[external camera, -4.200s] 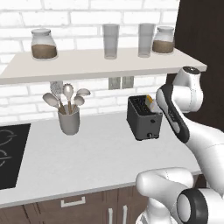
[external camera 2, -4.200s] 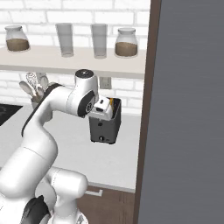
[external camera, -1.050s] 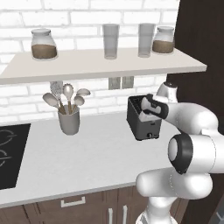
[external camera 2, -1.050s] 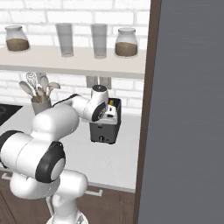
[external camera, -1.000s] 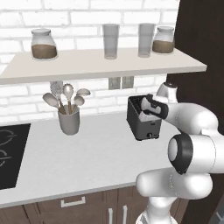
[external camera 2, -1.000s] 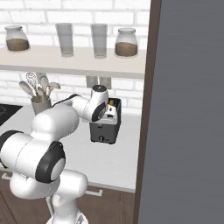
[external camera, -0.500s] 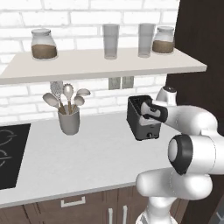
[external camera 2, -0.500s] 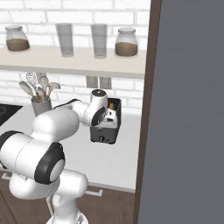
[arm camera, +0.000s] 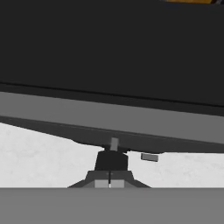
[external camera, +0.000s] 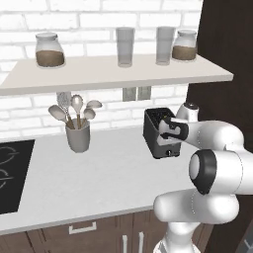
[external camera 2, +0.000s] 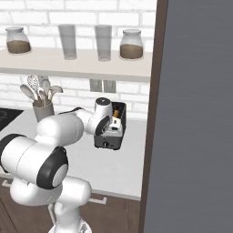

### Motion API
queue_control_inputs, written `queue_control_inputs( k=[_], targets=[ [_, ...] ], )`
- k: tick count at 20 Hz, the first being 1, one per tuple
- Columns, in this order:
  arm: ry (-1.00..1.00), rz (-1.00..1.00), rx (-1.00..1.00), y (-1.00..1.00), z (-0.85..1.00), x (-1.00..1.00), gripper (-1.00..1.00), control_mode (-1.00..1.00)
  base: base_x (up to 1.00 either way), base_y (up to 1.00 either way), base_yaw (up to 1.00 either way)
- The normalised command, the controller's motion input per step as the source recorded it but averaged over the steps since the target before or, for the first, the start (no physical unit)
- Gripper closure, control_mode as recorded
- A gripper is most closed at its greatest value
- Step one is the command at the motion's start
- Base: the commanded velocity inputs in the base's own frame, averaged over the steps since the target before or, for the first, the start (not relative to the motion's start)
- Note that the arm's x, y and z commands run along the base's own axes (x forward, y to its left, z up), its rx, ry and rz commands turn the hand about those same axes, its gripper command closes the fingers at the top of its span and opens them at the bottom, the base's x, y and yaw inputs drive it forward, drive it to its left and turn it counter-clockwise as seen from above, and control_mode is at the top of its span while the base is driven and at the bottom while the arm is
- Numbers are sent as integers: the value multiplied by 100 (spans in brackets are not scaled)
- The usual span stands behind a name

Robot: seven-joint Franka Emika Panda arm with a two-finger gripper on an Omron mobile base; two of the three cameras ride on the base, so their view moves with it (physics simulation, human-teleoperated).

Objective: Start the toaster. Once the lever pops up, take the bread to the plate on the dining counter.

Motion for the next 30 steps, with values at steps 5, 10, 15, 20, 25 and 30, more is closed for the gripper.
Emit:
queue_control_inputs(
  k=[5, 10, 15, 20, 25, 30],
  targets=[
    [-1, 0, 0, 0, -76, -15, 100, -100, 0, 0, 0],
    [0, 0, 0, 5, -92, -7, 100, -100, 0, 0, 0],
    [0, 0, 2, 19, -100, -12, 100, -100, 0, 0, 0],
    [-2, 0, 1, 20, -96, -11, 100, -100, 0, 0, 0],
    [-13, 0, 0, 0, 35, -51, 100, -100, 0, 0, 0],
    [-8, 0, 0, 0, 74, -59, 100, -100, 0, 0, 0]
  ],
)
